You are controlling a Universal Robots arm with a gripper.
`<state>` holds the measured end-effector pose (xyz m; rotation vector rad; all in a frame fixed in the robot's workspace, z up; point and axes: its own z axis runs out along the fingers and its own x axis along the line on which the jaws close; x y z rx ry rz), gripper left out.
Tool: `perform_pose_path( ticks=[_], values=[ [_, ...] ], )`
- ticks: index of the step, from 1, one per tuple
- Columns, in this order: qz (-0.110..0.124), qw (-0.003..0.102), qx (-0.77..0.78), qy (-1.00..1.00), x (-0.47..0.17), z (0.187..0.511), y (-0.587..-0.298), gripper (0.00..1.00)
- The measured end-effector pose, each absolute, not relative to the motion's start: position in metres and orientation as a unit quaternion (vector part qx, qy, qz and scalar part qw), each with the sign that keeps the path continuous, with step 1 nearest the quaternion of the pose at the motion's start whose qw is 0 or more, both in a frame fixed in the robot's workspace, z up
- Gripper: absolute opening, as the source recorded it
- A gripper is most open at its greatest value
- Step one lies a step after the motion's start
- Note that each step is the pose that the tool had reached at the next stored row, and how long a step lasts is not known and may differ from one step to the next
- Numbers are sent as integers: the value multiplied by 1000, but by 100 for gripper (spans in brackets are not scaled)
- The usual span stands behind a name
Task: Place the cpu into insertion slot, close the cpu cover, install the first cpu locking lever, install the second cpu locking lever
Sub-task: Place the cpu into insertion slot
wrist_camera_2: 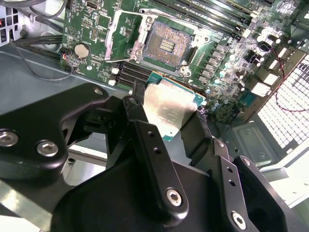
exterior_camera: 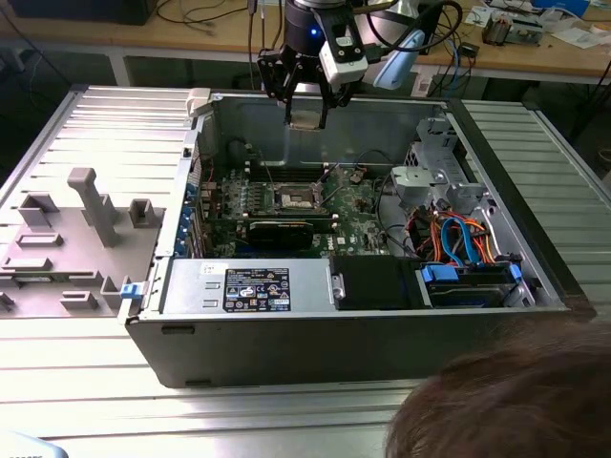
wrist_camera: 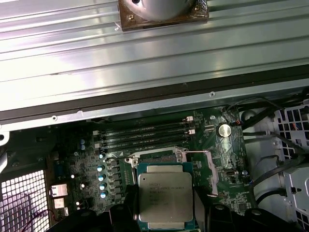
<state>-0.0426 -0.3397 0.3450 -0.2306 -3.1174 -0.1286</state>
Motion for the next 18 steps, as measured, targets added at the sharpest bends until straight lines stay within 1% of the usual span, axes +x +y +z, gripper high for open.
perform_pose_path(
  ticks=[9, 11, 12, 18],
  values=[
    [-40, 6, -82, -996, -43, 345, -340, 55],
    [-39, 6, -87, -995, -43, 344, -340, 55],
    [-32, 5, -100, -994, -43, 341, -340, 55],
    [-32, 4, -111, -993, -43, 339, -340, 55]
  ],
)
